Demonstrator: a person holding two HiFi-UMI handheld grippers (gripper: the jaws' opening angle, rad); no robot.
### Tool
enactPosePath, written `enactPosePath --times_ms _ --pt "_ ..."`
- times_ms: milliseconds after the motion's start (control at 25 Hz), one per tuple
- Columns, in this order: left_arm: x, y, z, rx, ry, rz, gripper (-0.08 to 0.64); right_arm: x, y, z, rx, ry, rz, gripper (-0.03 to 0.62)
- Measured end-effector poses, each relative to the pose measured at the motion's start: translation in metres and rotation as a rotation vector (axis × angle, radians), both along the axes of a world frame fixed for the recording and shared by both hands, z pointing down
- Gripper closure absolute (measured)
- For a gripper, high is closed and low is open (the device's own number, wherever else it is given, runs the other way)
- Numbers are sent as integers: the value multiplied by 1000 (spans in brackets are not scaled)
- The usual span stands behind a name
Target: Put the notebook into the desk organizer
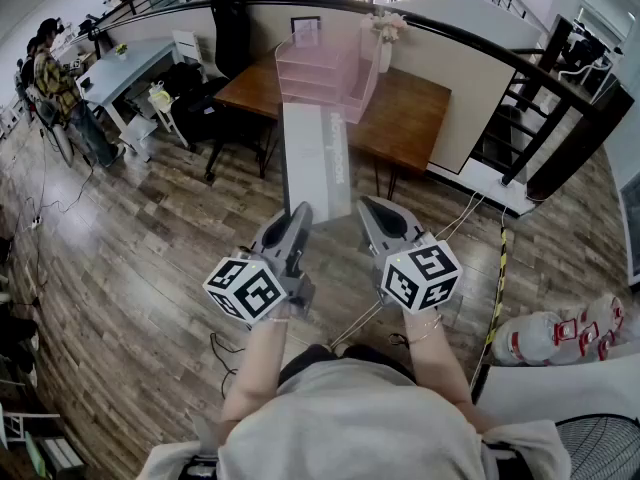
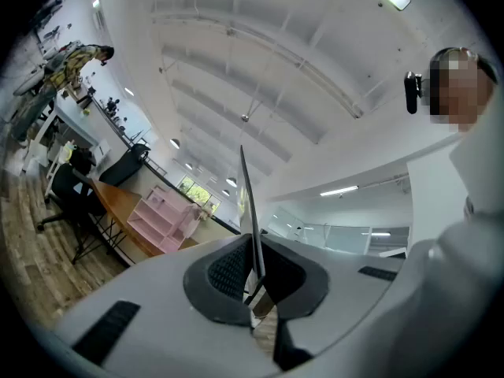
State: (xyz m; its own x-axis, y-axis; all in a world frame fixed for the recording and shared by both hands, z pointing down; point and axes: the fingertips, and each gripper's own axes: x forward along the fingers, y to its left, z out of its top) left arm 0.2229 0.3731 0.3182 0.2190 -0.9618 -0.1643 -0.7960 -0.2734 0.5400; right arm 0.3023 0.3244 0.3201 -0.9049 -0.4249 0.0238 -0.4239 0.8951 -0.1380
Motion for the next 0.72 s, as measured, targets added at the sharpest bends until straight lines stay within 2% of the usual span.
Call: enactPosePath --times_ms 440,720 --pt "0 -11 8 -1 9 -3 540 -7 -7 11 -7 21 -37 589" --pt "2 -21 14 -20 6 -17 540 -1 -13 9 -12 -19 -71 586"
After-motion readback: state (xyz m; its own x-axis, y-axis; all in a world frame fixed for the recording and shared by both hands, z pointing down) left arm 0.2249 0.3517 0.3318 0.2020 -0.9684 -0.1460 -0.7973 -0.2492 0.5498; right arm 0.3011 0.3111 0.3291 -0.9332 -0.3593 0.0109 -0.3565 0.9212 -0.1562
